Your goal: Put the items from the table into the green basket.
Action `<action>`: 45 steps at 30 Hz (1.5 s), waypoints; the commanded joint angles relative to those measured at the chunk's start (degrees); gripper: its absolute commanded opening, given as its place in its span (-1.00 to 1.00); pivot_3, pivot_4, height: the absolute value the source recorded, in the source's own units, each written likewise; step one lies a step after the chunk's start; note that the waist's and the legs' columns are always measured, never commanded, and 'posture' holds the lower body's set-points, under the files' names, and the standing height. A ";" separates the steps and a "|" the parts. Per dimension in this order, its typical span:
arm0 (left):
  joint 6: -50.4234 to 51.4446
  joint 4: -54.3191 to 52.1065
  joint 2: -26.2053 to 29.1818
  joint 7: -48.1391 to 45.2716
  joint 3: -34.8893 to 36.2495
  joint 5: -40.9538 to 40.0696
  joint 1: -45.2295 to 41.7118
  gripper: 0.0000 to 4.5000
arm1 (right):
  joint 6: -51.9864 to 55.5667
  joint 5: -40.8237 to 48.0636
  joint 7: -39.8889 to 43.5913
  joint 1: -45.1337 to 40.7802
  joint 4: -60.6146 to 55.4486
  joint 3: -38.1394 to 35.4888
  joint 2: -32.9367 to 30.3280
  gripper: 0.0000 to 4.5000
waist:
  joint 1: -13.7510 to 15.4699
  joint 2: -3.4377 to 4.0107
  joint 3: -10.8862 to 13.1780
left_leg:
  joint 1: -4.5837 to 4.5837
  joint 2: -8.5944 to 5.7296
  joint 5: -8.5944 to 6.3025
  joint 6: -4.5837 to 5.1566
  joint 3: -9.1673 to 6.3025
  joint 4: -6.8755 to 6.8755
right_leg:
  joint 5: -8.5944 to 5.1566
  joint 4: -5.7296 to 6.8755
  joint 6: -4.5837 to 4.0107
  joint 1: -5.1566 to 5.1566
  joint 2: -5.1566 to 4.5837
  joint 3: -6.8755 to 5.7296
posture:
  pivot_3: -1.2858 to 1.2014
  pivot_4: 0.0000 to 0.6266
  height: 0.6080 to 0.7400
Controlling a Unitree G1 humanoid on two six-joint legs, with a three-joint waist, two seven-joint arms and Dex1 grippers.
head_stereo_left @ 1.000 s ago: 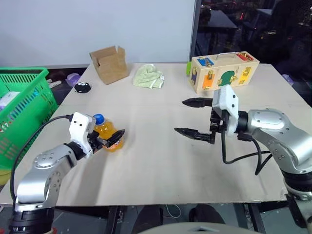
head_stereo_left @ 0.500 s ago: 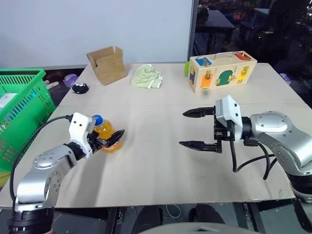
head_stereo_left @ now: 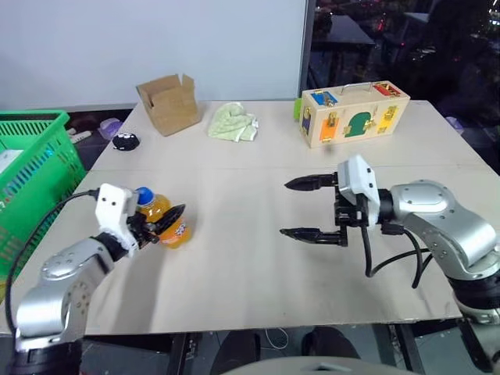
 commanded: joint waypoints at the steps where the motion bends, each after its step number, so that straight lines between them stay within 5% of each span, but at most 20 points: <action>1: -0.05 -8.33 -1.00 2.21 7.44 -3.15 3.12 0.11 | -2.53 -0.29 1.23 -2.57 1.81 0.60 1.44 1.00 | 0.58 -0.04 0.00 | 0.00 0.00 0.00 0.00 -0.01 0.00 | 0.00 0.00 0.00 0.00 0.00 -0.01 | 0.25 -1.00 1.00; 8: 0.51 -19.58 -6.93 7.11 15.40 -6.09 14.25 0.11 | -7.09 -2.70 4.65 -7.16 10.27 3.93 6.26 1.00 | 6.03 -0.11 -0.01 | 0.00 -0.01 0.00 0.00 -0.04 -0.03 | -0.04 -0.04 -0.06 0.01 -0.04 -0.06 | 0.38 -1.00 1.00; 14: 0.76 -23.34 -7.07 10.73 24.21 -11.09 16.72 0.11 | -7.55 -6.01 -2.07 -12.97 18.42 4.53 15.83 1.00 | 11.74 -0.26 -0.10 | -0.08 0.08 -0.01 -0.03 -0.27 -0.02 | -0.24 -0.05 -0.03 -0.03 -0.01 -0.40 | 0.43 -1.00 1.00; 22: 5.78 -17.74 4.60 13.70 41.32 -21.16 13.53 0.11 | -7.61 -7.45 -4.27 -16.08 21.36 6.01 22.86 1.00 | 18.26 -0.52 -0.26 | -0.97 0.14 -0.06 -0.14 -0.36 -0.01 | -0.25 -0.12 -0.06 -0.83 0.03 -0.64 | 0.48 -1.00 1.00; 27: 4.58 -2.58 16.26 10.02 48.09 -14.91 11.79 0.11 | -7.51 -8.46 -8.52 -19.78 24.63 5.57 28.74 1.00 | 20.94 -0.45 -0.22 | -1.01 0.19 -0.28 -0.50 -0.29 -0.03 | -0.31 -0.21 -0.05 -0.93 0.10 -0.67 | 0.50 -1.00 1.00; 31: -1.36 13.32 27.02 3.45 45.47 -7.19 7.87 0.11 | -7.77 -9.84 -12.74 -22.14 26.80 5.12 33.06 1.00 | 22.35 -0.47 -0.23 | -1.01 0.55 -0.42 -0.76 -0.26 -0.08 | -0.41 -0.32 -0.22 -0.98 0.35 -0.90 | 0.49 -1.00 1.00; 37: -13.06 39.49 39.20 -5.65 31.31 -0.76 -7.28 0.11 | -7.22 -11.09 -16.03 -22.65 25.64 5.57 35.91 1.00 | 23.89 -0.51 -0.25 | -1.10 0.82 -0.54 -1.00 -0.11 -0.10 | -0.54 -0.35 -0.43 -0.99 0.31 -1.25 | 0.46 -1.00 1.00; 45: -25.94 65.18 42.99 -10.92 5.62 8.83 -38.36 0.11 | -6.51 -13.55 -21.84 -22.67 24.71 4.96 37.38 1.00 | 23.39 -0.64 -0.26 | -1.26 0.98 -0.63 -1.18 -0.02 -0.10 | -0.54 -0.28 -0.42 -1.14 0.41 -1.41 | 0.38 -1.00 1.00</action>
